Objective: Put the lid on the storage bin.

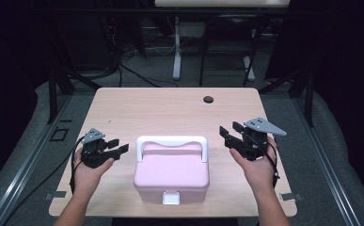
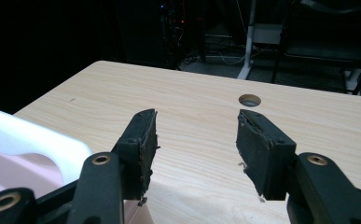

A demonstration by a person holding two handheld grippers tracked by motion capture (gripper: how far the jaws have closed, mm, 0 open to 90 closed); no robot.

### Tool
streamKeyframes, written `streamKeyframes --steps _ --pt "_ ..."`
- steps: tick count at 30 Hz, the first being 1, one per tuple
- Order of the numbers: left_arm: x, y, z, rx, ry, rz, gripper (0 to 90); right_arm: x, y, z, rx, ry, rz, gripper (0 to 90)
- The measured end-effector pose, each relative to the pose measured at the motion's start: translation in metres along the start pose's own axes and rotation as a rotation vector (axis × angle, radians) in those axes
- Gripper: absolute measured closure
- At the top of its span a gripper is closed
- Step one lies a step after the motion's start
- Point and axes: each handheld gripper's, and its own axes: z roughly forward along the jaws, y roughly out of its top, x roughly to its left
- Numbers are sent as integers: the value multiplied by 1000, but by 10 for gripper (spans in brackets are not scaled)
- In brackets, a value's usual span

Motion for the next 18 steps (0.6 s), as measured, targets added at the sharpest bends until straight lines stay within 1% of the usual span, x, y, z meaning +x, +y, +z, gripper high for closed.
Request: streamKeyframes --steps 3,4,5,7,8,12,13,18 --pt "3 -5 1 2 1 0 492 1 -1 1 4 2 -5 471" --pt "4 -6 1 8 9 0 492 2 -1 1 5 3 -6 471" --pt "5 -7 1 2 8 -4 492 2 -2 2 6 3 -8 471" --pt "7 -8 2 10 12 -6 492 3 -2 2 9 4 -10 471" --pt "7 -9 3 3 11 -12 492 4 -3 4 11 3 -16 471" --pt "9 -12 6 9 18 -13 492 4 -4 5 17 4 -17 471" --pt "9 -12 6 18 12 -11 492 4 -4 5 17 3 -16 471" --pt "10 -16 11 25 8 -23 492 3 -4 6 16 3 -13 471"
